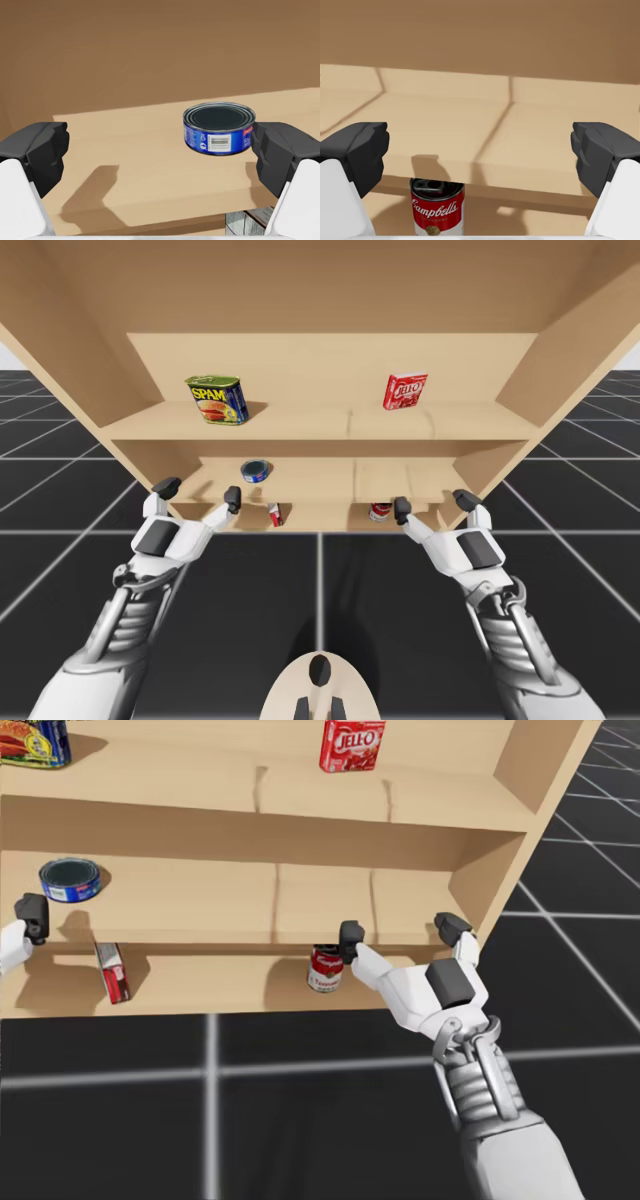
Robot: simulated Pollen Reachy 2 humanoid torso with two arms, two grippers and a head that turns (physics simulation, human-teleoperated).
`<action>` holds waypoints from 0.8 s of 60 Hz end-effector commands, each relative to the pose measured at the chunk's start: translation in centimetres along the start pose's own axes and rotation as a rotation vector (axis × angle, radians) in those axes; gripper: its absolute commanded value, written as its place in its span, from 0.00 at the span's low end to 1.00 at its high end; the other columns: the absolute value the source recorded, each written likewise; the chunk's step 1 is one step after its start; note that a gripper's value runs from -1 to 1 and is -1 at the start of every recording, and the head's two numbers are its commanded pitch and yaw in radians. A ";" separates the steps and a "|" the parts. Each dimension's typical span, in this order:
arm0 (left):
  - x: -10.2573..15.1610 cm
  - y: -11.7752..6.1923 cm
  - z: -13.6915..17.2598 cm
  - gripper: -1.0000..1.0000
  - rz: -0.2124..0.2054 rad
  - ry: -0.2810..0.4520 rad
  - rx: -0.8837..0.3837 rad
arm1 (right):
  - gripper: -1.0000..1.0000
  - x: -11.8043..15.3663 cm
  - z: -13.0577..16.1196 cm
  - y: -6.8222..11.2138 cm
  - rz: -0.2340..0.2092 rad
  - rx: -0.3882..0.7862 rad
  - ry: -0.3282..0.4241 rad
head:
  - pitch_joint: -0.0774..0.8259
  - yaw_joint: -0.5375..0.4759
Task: Retrieve the soup can from the shelves.
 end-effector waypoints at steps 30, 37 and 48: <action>0.2 0.0 0.2 0.00 0.010 -0.007 0.005 | 0.00 -1.0 5.7 3.8 -0.062 0.069 0.103 | 0.73 0.31; 0.1 0.1 0.2 0.00 0.011 -0.006 0.006 | 0.00 -3.0 4.8 3.8 -0.081 0.079 0.136 | 0.73 0.32; 0.1 0.1 0.1 0.00 0.010 -0.003 0.006 | 0.00 -5.4 2.1 4.1 -0.117 0.082 0.182 | 0.73 0.32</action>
